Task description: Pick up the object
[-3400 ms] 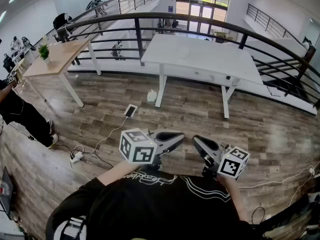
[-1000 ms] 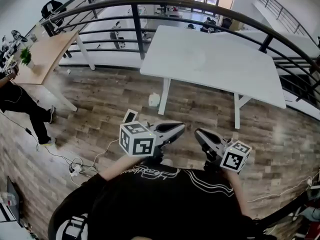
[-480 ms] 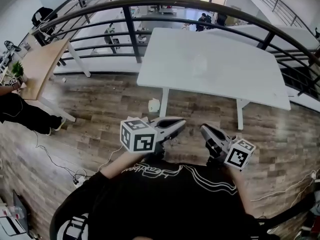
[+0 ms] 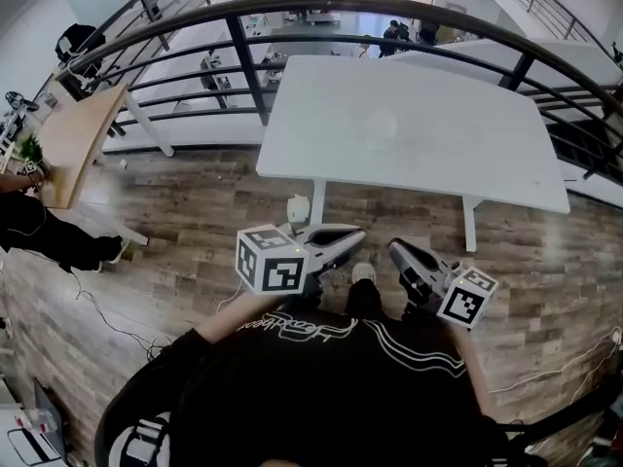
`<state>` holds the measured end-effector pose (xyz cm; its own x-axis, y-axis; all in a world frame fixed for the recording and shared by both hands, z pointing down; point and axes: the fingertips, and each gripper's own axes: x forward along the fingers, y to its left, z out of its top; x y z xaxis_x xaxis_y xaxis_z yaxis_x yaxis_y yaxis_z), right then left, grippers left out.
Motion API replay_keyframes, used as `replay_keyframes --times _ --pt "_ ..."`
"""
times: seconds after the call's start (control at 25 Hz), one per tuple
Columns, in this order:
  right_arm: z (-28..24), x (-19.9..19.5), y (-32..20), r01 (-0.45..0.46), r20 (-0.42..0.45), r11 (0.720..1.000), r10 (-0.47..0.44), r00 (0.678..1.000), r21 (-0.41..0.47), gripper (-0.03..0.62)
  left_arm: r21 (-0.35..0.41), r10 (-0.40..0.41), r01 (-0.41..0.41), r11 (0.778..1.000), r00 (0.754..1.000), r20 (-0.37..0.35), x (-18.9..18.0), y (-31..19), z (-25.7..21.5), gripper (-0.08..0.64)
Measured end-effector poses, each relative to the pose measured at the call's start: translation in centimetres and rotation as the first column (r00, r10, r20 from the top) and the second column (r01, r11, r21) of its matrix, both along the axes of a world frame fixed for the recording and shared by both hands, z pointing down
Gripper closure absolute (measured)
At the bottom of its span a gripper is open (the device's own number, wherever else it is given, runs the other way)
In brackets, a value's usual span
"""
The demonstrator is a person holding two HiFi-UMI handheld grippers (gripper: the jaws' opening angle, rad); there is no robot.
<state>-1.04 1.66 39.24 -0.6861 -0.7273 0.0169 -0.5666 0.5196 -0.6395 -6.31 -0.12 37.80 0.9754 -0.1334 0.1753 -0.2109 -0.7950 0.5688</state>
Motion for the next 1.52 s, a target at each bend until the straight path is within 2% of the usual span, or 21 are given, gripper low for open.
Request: replay_keyframes --times 0.12,0.36,0.56,0.68,0.92,1.12,1.28,1.52 --pt "1.5 1.0 -3.2 0.017 0.008 1.000 -0.017 1.000 -0.014 0.561 -0.020 -0.018 0.018 1.000 1.000 0.017 1.0 -3.1 1.6 0.554" --pt "-0.2 4.1 -8.3 0.050 0.016 0.998 -0.049 0.999 -0.046 0.561 -0.062 -0.046 0.049 0.997 0.998 0.048 4.2 -7.8 0.5 0.554" --pt "1.0 7.0 -15.1 0.075 0.021 0.995 -0.074 0.997 -0.067 0.561 -0.120 -0.071 0.081 0.989 0.994 0.086 7.2 -14.2 2.5 0.554" --pt "1.4 9.3 -18.7 0.080 0.017 0.994 -0.079 0.997 -0.075 0.561 -0.155 -0.088 0.098 0.983 0.994 0.071 9.3 -18.2 2.7 0.554" --pt "1.6 13.6 -24.9 0.108 0.002 0.990 -0.108 0.994 -0.086 0.561 -0.164 -0.132 0.143 0.976 0.988 0.075 13.2 -24.9 2.8 0.554" --pt "1.9 15.1 -27.7 0.163 -0.001 0.983 -0.163 0.987 -0.080 0.561 -0.157 -0.171 0.182 0.971 0.982 0.076 15.0 -27.4 2.9 0.554" --pt "1.9 14.5 -29.2 0.192 -0.007 0.979 -0.193 0.981 -0.074 0.561 -0.152 -0.202 0.213 0.965 0.976 0.081 14.3 -28.8 3.1 0.554" --pt "2.4 13.8 -29.7 0.211 -0.007 0.973 -0.213 0.977 -0.090 0.561 -0.176 -0.203 0.214 0.961 0.976 0.081 13.6 -29.3 3.6 0.554"
